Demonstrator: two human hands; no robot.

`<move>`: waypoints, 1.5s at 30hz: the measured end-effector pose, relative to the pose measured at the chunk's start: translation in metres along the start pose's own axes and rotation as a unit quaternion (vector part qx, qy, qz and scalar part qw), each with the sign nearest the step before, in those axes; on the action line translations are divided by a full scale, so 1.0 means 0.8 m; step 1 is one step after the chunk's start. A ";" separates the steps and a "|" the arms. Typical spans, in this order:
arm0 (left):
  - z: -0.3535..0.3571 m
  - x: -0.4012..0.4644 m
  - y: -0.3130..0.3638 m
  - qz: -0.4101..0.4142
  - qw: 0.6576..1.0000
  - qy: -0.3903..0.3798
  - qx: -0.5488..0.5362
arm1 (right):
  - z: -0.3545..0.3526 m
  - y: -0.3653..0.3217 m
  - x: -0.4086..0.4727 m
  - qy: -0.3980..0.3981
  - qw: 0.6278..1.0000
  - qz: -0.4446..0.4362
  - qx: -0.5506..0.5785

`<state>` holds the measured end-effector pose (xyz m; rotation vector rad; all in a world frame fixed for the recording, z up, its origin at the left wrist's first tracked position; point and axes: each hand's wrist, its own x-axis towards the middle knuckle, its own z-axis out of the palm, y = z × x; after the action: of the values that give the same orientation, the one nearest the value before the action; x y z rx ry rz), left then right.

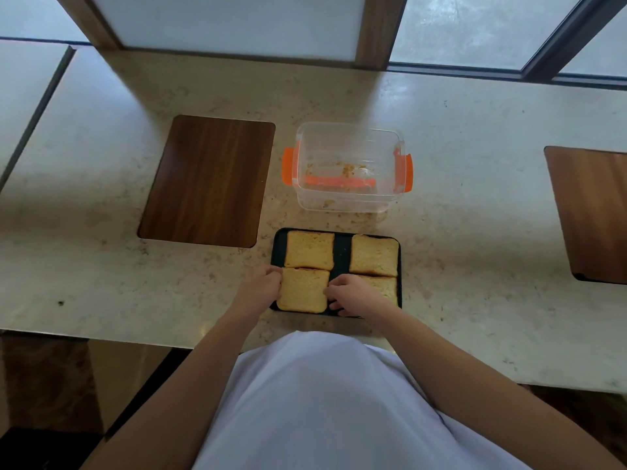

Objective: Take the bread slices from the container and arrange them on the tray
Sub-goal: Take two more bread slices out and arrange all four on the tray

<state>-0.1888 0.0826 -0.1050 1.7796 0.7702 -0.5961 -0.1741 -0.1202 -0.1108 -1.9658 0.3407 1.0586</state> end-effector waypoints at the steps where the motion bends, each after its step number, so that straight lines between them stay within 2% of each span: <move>1: 0.000 -0.001 0.001 0.000 1.000 -0.002 0.005 | 0.000 0.000 0.000 0.000 1.000 -0.001 -0.001; 4: -0.001 -0.004 0.001 0.008 0.999 -0.011 0.032 | -0.003 -0.001 0.000 0.005 1.000 -0.006 0.001; 8: 0.011 -0.010 0.021 0.104 0.990 -0.003 0.090 | -0.033 0.000 -0.004 0.058 0.996 -0.020 0.059; 12: 0.072 -0.016 0.065 0.091 0.986 -0.136 0.023 | -0.086 0.021 -0.009 0.183 0.978 -0.001 0.096; 15: 0.105 -0.013 0.088 0.079 0.983 -0.156 0.047 | -0.099 0.021 -0.008 0.214 0.974 0.003 0.068; 21: 0.145 0.004 0.109 0.065 0.983 -0.123 0.122 | -0.106 0.028 -0.009 0.213 0.976 0.004 0.038; 29: 0.150 0.010 0.104 0.021 0.984 -0.144 0.101 | -0.109 0.031 -0.010 0.206 0.977 0.008 0.052; 45: 0.131 0.012 0.094 0.015 0.988 -0.130 0.077 | -0.105 0.022 -0.014 0.191 0.981 0.008 0.042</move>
<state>-0.1293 -0.0326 -0.0980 1.8044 0.5287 -0.8669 -0.1447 -0.1990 -0.0889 -2.0875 0.6007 0.6580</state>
